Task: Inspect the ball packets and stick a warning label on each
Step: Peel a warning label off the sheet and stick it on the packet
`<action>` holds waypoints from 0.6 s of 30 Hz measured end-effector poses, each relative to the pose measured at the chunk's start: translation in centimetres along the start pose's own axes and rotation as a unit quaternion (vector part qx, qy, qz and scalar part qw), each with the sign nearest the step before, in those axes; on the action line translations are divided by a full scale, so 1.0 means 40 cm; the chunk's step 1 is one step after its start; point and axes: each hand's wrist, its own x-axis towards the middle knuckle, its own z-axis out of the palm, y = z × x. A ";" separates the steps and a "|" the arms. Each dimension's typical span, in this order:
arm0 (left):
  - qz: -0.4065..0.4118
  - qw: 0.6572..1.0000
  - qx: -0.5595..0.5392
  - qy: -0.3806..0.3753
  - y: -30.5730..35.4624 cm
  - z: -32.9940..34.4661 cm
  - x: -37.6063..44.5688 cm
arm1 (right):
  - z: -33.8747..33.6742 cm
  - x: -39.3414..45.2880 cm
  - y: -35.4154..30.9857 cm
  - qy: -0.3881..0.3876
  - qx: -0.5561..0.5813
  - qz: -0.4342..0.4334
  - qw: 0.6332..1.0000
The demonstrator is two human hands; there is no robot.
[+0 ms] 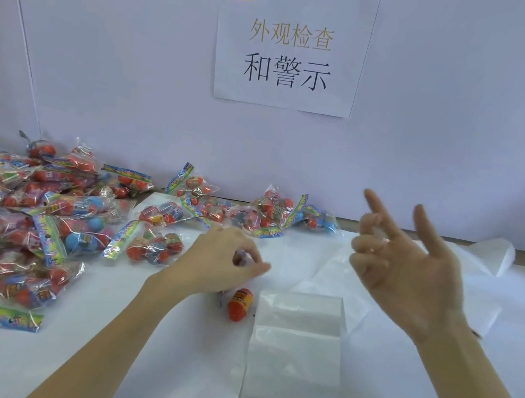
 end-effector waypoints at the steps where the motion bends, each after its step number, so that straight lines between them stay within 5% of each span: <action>1: -0.003 0.998 0.046 -0.030 -0.004 0.002 -0.001 | -0.003 0.005 0.009 0.022 -0.024 0.006 0.999; 5: -0.015 0.999 0.021 -0.036 -0.013 0.019 -0.001 | -0.010 0.017 0.043 0.058 -0.113 0.039 0.991; 9: -0.031 0.994 -0.088 0.064 -0.003 0.024 0.009 | -0.005 0.026 0.078 0.101 -0.212 0.053 0.971; 15: -0.024 0.890 -0.451 0.069 0.042 0.003 0.003 | 0.016 0.025 0.138 0.122 -0.540 -0.115 0.825; 18: -0.004 0.864 -0.502 0.032 0.067 0.015 -0.004 | 0.022 0.031 0.155 0.121 -0.556 -0.136 0.811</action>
